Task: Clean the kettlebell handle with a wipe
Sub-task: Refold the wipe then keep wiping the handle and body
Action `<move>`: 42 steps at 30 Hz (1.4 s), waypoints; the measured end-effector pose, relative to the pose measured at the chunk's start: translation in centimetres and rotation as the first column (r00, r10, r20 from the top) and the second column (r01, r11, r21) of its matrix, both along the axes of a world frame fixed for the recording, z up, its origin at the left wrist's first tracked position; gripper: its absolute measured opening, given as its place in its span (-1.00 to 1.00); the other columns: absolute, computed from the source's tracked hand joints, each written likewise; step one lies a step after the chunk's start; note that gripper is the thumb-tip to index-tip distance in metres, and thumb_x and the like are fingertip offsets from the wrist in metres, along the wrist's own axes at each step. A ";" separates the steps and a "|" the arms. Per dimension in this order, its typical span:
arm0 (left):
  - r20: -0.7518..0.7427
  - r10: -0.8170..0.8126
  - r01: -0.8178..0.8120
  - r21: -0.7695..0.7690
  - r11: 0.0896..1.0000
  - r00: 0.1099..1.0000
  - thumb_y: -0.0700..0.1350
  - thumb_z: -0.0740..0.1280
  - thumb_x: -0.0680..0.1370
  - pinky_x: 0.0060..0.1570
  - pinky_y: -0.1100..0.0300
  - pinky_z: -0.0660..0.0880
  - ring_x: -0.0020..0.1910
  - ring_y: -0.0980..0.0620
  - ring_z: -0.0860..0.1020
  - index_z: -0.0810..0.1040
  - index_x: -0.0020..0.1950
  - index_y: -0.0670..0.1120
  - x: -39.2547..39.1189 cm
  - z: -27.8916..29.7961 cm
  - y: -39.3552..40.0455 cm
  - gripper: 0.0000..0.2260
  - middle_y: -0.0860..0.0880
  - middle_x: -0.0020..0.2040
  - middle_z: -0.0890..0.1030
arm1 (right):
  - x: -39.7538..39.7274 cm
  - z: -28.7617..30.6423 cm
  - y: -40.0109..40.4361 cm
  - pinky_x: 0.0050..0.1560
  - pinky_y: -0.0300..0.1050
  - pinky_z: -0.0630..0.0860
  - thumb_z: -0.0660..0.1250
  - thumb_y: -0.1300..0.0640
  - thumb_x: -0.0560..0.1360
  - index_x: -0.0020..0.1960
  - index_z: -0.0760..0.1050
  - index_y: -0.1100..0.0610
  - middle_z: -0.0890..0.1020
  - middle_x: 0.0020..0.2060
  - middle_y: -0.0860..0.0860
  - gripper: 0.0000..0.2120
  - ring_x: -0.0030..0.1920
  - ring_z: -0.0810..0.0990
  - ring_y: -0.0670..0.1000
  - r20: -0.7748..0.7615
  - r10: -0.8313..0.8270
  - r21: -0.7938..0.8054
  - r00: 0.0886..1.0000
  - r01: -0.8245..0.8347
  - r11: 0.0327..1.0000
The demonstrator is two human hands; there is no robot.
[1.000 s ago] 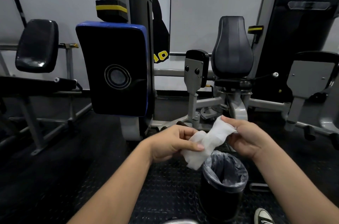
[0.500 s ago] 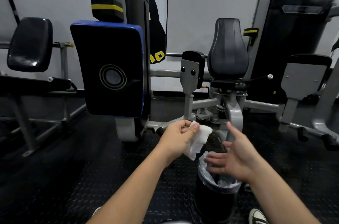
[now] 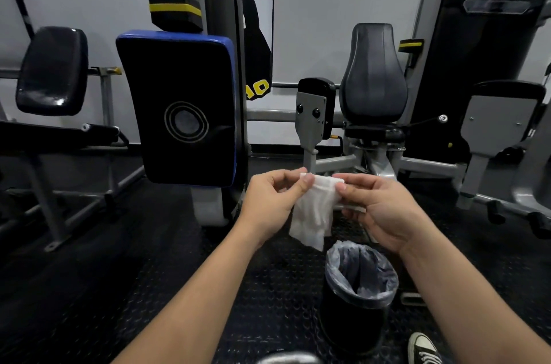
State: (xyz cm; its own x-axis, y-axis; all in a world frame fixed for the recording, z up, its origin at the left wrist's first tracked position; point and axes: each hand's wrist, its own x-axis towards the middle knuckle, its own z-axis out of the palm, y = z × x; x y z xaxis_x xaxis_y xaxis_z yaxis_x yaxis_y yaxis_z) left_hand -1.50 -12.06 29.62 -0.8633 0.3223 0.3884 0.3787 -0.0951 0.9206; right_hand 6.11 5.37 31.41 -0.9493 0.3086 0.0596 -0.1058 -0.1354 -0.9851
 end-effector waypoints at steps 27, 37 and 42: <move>0.302 -0.228 0.204 0.110 0.973 0.926 -0.29 0.51 0.45 -0.19 0.19 0.64 -0.11 -0.09 0.69 0.62 0.13 -0.31 -0.5 -1.0 -0.9 -0.72 -0.27 0.03 0.70 | -2.2 -2.4 -0.4 -0.06 0.00 0.62 0.36 0.35 0.46 0.09 0.69 0.15 0.70 0.01 0.18 -0.73 -0.04 0.67 0.14 -0.292 0.112 0.150 0.950 -0.070 0.986; 0.289 -0.040 0.063 -0.070 0.996 0.957 -0.22 0.47 0.52 0.06 0.00 0.64 -0.02 -0.10 0.71 0.67 0.14 -0.20 -1.0 -7.8 -1.6 -0.80 -0.15 -0.03 0.73 | -3.9 -10.3 -1.7 0.01 0.04 0.63 0.50 0.26 0.48 -0.08 0.70 0.03 0.76 -0.13 0.07 -0.86 -0.08 0.72 0.05 -0.132 -0.015 0.346 0.991 0.061 0.936; 0.360 0.042 0.019 -0.163 0.987 0.932 -0.20 0.45 0.54 0.08 -0.07 0.63 -0.01 -0.07 0.71 0.69 0.10 -0.15 -0.3 -13.3 -2.1 -0.85 -0.12 -0.05 0.74 | -4.4 -17.1 -2.7 -0.02 0.00 0.64 0.52 0.21 0.47 -0.07 0.70 0.01 0.76 -0.14 0.05 -0.88 -0.10 0.72 0.03 -0.048 -0.046 0.344 0.998 0.059 0.937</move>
